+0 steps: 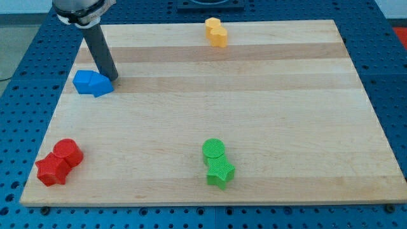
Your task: Slightly move the yellow blocks at the top center of the board
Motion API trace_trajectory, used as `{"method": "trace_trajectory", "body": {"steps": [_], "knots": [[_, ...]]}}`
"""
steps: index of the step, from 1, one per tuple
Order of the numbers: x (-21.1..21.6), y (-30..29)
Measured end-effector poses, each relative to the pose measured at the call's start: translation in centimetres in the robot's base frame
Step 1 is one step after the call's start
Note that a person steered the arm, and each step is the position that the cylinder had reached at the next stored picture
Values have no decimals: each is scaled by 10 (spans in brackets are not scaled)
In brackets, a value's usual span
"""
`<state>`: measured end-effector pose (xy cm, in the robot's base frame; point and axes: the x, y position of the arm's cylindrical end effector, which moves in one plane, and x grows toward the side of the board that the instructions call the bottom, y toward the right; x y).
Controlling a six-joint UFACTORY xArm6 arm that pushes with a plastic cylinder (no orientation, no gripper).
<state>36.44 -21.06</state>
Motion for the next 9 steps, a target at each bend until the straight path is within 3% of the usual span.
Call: {"method": "trace_trajectory", "body": {"steps": [2,5,6,7,9], "knots": [[-2,18],[-9,264],[-26,329],[-74,365],[-84,294]]}}
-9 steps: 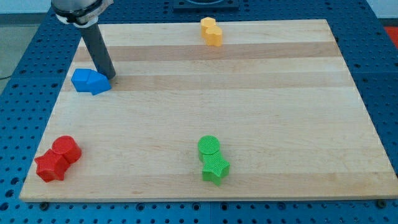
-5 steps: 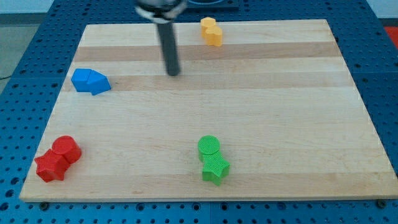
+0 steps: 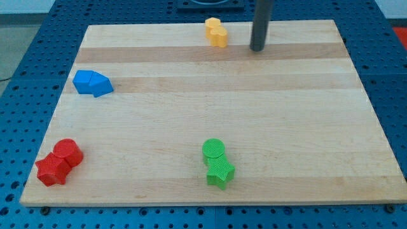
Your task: Slightly move the yellow blocks at the top center of the board
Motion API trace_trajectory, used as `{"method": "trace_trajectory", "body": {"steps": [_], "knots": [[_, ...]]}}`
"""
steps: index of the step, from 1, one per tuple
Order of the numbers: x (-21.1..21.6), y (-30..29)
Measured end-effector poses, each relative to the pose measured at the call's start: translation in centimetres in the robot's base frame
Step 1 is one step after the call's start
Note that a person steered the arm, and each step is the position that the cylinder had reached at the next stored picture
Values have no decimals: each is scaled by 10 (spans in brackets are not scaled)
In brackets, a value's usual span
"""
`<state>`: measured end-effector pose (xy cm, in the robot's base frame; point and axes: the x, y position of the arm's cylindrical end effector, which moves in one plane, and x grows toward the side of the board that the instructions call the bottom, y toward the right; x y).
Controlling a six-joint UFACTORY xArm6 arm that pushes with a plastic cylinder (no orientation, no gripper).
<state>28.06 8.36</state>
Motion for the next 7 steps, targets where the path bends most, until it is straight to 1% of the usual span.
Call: {"method": "trace_trajectory", "body": {"steps": [1,3,4,5,6,7], "knots": [[-1,-24],[-12,-51],[-17,-59],[-17,-45],[-17,35],[-27,111]]}}
